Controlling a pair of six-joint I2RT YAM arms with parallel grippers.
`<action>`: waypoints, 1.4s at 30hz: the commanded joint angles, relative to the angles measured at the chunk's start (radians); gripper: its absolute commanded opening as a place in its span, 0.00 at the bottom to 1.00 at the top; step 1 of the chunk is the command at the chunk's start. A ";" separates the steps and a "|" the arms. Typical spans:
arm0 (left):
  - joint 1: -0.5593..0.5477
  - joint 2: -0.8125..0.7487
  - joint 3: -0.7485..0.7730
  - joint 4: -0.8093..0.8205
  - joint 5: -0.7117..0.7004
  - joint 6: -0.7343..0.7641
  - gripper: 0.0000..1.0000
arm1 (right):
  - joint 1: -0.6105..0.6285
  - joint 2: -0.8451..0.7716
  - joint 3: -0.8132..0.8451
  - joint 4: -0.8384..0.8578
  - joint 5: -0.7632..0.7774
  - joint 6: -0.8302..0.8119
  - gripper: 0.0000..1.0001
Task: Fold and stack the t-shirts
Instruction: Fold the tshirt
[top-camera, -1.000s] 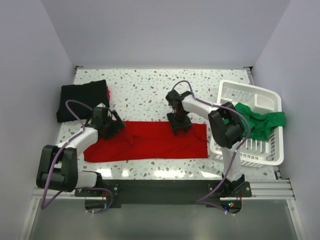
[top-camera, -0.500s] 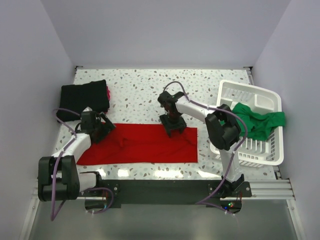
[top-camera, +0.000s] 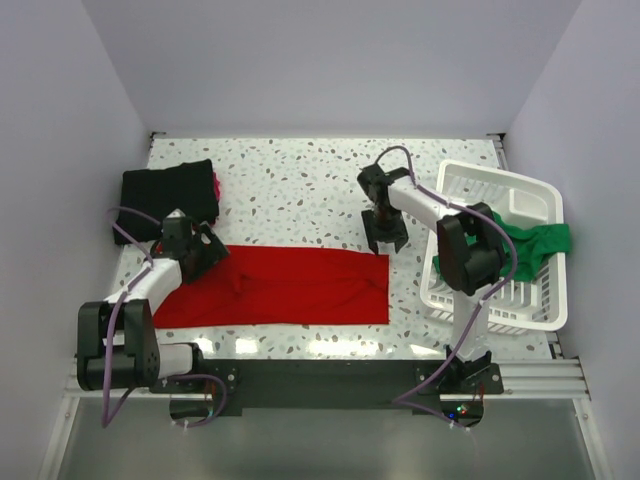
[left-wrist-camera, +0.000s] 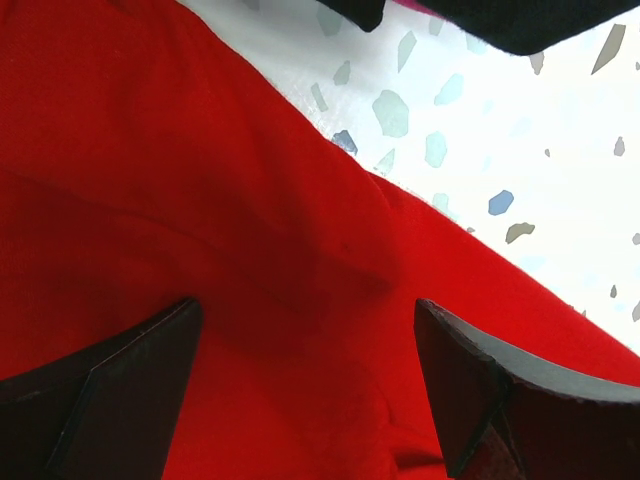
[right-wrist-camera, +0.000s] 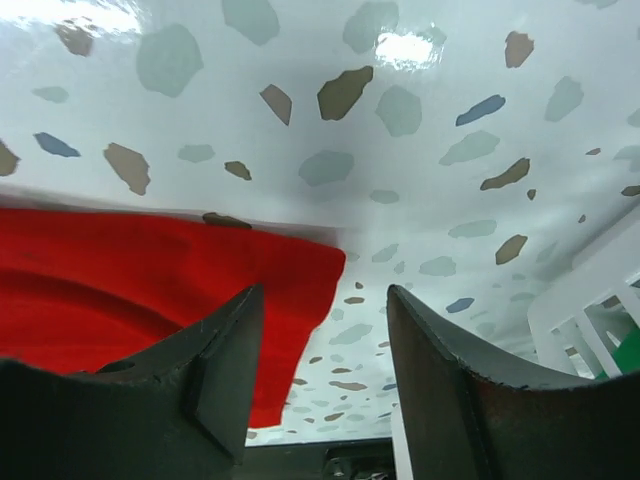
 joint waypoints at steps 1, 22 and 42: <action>0.017 0.055 -0.035 -0.101 -0.035 0.042 0.93 | -0.004 -0.022 -0.032 0.012 0.010 0.011 0.55; 0.017 0.106 -0.018 -0.063 -0.025 0.122 0.94 | -0.050 0.029 -0.069 0.054 -0.036 0.053 0.06; -0.050 0.000 0.169 -0.131 0.208 0.179 0.99 | -0.090 0.138 0.193 -0.043 0.018 0.002 0.44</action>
